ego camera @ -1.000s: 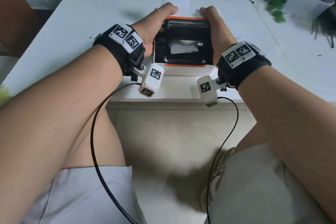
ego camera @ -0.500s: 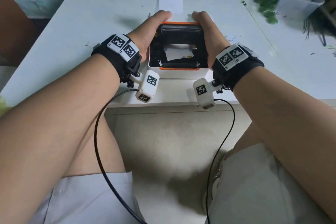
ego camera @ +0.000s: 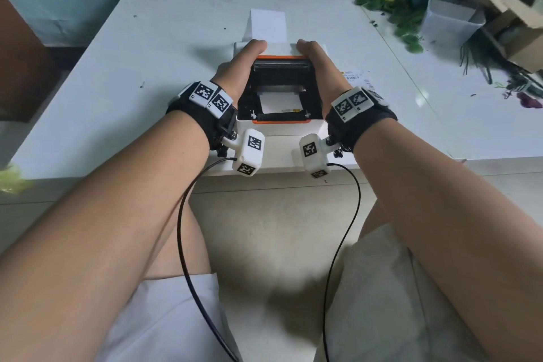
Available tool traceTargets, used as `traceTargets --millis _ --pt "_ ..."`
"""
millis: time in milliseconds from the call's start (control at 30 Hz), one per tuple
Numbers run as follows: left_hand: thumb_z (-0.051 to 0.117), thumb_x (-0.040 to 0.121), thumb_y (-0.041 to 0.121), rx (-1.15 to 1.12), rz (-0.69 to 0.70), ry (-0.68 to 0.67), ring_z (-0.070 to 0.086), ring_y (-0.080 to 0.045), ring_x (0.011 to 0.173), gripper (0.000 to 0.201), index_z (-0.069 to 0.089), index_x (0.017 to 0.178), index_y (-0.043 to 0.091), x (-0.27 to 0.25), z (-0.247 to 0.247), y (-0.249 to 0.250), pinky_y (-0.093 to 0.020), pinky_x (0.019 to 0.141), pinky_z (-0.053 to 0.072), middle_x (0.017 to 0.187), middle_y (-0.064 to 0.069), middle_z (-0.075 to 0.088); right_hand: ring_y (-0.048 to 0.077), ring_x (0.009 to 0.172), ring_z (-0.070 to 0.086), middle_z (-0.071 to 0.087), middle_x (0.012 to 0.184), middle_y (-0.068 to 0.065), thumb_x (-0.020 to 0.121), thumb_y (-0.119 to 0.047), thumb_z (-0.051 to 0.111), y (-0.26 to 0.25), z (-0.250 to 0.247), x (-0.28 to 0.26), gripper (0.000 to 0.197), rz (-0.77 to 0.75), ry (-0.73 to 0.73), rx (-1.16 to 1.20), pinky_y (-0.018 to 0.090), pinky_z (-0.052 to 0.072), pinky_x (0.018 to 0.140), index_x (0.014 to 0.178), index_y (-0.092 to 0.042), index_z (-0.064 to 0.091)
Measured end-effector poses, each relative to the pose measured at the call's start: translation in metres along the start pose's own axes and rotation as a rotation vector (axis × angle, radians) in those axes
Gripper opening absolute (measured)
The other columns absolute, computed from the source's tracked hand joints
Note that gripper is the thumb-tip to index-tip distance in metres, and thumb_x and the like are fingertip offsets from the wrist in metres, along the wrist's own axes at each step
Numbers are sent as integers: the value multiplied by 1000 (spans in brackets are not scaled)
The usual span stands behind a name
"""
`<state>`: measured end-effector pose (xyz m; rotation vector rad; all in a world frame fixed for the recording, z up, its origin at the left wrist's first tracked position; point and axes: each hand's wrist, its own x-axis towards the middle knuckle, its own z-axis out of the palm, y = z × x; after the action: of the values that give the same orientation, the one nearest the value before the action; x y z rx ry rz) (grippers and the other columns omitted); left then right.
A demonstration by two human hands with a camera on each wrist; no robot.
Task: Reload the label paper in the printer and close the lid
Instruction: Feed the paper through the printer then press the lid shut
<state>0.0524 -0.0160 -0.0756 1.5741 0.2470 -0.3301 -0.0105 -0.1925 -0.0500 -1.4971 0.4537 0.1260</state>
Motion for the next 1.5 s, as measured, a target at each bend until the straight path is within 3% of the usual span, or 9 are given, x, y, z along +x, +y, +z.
traceTargets --millis 167,333,633,767,867,1100,1200,1333,1500 --pt "82 49 78 8 3 -6 80 -29 99 90 74 122 27 -3 0 0 -51 93 63 110 -5 82 33 97 85 86 109 12 74 -74 77 3 0 3 62 -7 24 -13 55 64 98 103 -20 79" --pt "81 48 82 30 6 -10 79 -28 103 89 76 119 29 3 -1 0 -50 97 61 113 -5 82 25 80 79 79 87 4 82 -71 73 3 0 6 51 -5 25 -6 51 65 96 96 -22 76" --pt "84 44 81 42 8 -45 78 -32 103 96 76 123 27 25 -2 -4 -56 100 59 113 -9 81 30 93 84 85 105 10 78 -74 73 5 1 10 57 -20 33 -12 49 65 96 103 -22 77" --pt "83 46 81 32 23 -54 78 -32 106 92 76 121 29 27 -3 -4 -56 102 58 116 -8 81 28 87 83 85 102 9 83 -71 73 4 0 9 53 -9 11 7 43 69 82 103 -22 76" --pt "85 45 79 23 5 -74 77 -33 108 96 74 126 28 27 -2 -2 -56 102 57 121 -9 78 31 97 85 83 119 13 81 -73 73 4 0 8 58 -21 18 -9 49 68 86 108 -22 77" --pt "85 29 90 28 -22 -54 74 -32 116 116 74 128 32 47 -7 -10 -54 105 54 127 -6 77 34 107 82 83 120 13 79 -73 73 3 -1 8 59 -15 14 -8 50 65 96 108 -22 79" --pt "89 32 83 14 -52 -82 76 -33 112 116 71 133 28 33 -5 -3 -53 101 57 127 -8 77 35 110 81 83 120 13 73 -77 74 3 1 7 66 -15 21 -22 52 62 102 108 -21 79" --pt "88 45 78 -11 -22 -137 80 -33 96 107 71 134 21 21 -3 1 -46 83 63 118 -11 80 32 96 84 85 112 13 80 -74 72 2 0 6 62 -19 9 -24 45 66 93 108 -19 79" --pt "89 33 86 8 -62 -111 75 -35 114 118 71 135 29 38 -6 -8 -57 103 55 127 -8 78 34 106 82 84 115 13 76 -77 73 3 1 8 61 -28 38 -34 50 63 101 102 -22 80"
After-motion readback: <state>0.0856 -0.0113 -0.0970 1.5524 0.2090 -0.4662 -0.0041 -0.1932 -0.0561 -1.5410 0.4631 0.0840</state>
